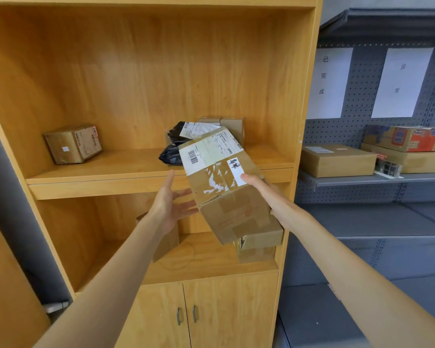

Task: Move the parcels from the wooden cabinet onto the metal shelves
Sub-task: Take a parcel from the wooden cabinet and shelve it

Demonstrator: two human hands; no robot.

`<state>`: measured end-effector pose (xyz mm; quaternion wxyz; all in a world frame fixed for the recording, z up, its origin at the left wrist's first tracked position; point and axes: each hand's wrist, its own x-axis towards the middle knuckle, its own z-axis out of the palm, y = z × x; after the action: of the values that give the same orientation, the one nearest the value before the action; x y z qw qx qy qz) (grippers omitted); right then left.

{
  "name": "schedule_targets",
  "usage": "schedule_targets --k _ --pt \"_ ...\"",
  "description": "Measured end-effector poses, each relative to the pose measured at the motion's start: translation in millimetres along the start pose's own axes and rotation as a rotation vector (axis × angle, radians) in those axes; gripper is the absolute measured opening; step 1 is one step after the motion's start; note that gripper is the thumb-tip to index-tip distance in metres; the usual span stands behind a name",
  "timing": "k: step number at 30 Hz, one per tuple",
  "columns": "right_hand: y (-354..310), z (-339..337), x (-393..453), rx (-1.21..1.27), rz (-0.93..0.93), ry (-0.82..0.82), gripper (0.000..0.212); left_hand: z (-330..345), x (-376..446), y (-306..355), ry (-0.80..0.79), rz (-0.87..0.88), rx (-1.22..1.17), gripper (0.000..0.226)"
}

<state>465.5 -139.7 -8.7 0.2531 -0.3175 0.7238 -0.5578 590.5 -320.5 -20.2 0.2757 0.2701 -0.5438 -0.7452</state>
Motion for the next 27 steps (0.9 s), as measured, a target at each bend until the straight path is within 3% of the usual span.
schedule_targets --k 2,6,14,17,22,27 --pt "2.8 -12.4 0.2 -0.020 0.005 -0.043 0.053 -0.9 -0.2 9.4 -0.065 -0.026 0.076 0.062" --pt "4.3 -29.9 0.6 -0.087 -0.032 -0.130 0.045 8.0 1.0 13.0 -0.149 -0.038 0.261 0.095" --pt "25.7 -54.3 10.2 -0.065 0.018 -0.218 0.099 18.9 5.9 10.6 -0.087 -0.017 0.309 0.091" --pt "30.4 -57.6 10.4 -0.055 0.032 -0.228 0.099 23.7 4.8 8.1 -0.066 0.007 0.272 0.087" --pt "41.0 -60.5 18.5 0.112 -0.006 -0.098 0.098 34.2 7.0 -7.5 -0.038 0.040 0.132 0.075" --pt "43.2 -59.5 25.8 0.368 -0.090 0.264 0.135 55.5 13.4 -22.3 -0.032 0.089 0.050 0.075"
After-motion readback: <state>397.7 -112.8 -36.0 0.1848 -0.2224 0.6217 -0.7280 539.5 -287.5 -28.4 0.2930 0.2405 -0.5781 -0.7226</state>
